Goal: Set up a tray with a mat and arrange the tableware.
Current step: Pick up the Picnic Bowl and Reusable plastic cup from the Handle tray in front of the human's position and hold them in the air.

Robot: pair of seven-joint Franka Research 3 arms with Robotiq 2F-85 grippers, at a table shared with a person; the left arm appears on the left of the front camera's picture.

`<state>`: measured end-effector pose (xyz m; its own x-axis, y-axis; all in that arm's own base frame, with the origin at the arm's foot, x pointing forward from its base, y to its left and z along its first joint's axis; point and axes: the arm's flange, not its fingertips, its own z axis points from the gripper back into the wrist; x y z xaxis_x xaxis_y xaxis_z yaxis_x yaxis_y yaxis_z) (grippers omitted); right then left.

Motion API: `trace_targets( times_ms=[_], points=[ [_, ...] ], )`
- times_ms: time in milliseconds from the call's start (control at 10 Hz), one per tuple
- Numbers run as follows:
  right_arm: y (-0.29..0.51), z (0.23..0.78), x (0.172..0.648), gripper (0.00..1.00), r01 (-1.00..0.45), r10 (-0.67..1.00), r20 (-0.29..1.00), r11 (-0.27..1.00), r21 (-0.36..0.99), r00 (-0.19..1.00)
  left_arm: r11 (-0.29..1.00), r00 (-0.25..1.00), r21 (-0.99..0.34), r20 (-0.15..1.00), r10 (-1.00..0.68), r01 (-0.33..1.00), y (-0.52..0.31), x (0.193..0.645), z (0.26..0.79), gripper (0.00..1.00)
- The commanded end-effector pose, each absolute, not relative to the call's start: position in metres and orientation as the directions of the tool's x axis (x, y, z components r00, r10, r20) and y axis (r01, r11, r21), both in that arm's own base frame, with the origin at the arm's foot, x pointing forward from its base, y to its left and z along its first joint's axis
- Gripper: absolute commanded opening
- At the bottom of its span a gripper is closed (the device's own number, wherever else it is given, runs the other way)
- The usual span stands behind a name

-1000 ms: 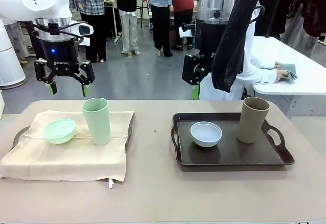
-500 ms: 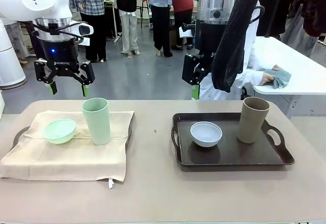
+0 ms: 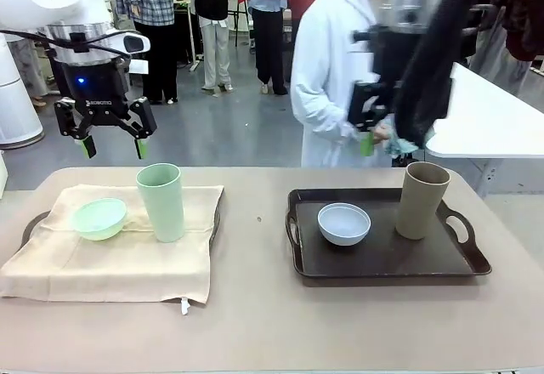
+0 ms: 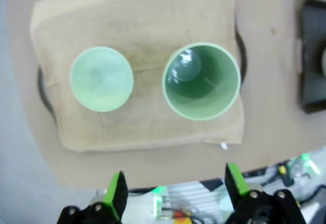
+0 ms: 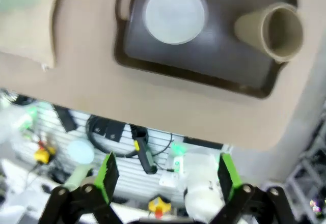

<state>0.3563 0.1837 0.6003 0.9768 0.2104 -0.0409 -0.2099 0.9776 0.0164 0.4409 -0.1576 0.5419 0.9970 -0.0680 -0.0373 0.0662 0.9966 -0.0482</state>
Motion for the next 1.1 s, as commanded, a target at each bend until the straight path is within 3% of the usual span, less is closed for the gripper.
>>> trace_targets(
  times_ms=[0, 200, 400, 500, 600, 800, 1000],
  points=[
    [0.111, 0.588, 0.333, 1.00, -0.065, 0.064, 0.031, 0.997, 0.051, 0.998, 0.983, 0.988, -0.108, -0.035, -0.153, 0.149, -0.139, 0.422, 0.549, 1.00],
    [0.046, 0.588, 0.311, 1.00, 0.038, -0.043, 0.056, 0.995, 0.090, 0.998, 0.935, 0.950, -0.177, 0.008, -0.312, 0.308, -0.119, 0.407, 0.554, 1.00],
    [0.018, 0.589, 0.306, 1.00, 0.108, -0.113, 0.040, 0.989, 0.097, 0.993, 0.902, 0.912, -0.137, 0.053, -0.407, 0.411, -0.102, 0.398, 0.556, 1.00],
    [0.034, 0.597, 0.310, 1.00, 0.060, -0.064, 0.030, 0.992, 0.107, 0.998, 0.948, 0.958, -0.144, 0.015, -0.286, 0.285, -0.121, 0.413, 0.560, 1.00],
    [0.034, 0.597, 0.310, 1.00, 0.060, -0.064, 0.030, 0.992, 0.107, 0.998, 0.948, 0.958, -0.144, 0.015, -0.286, 0.285, -0.121, 0.413, 0.560, 1.00],
    [0.018, 0.598, 0.305, 1.00, 0.059, -0.072, 0.073, 0.984, 0.167, 0.995, 0.900, 0.914, -0.160, 0.087, -0.395, 0.405, -0.102, 0.407, 0.564, 1.00],
    [-0.042, 0.585, 0.310, 1.00, 0.101, -0.144, 0.083, 0.917, 0.386, 0.986, 0.886, 0.936, -0.306, 0.168, -0.309, 0.348, -0.070, 0.416, 0.563, 1.00]
  ],
)
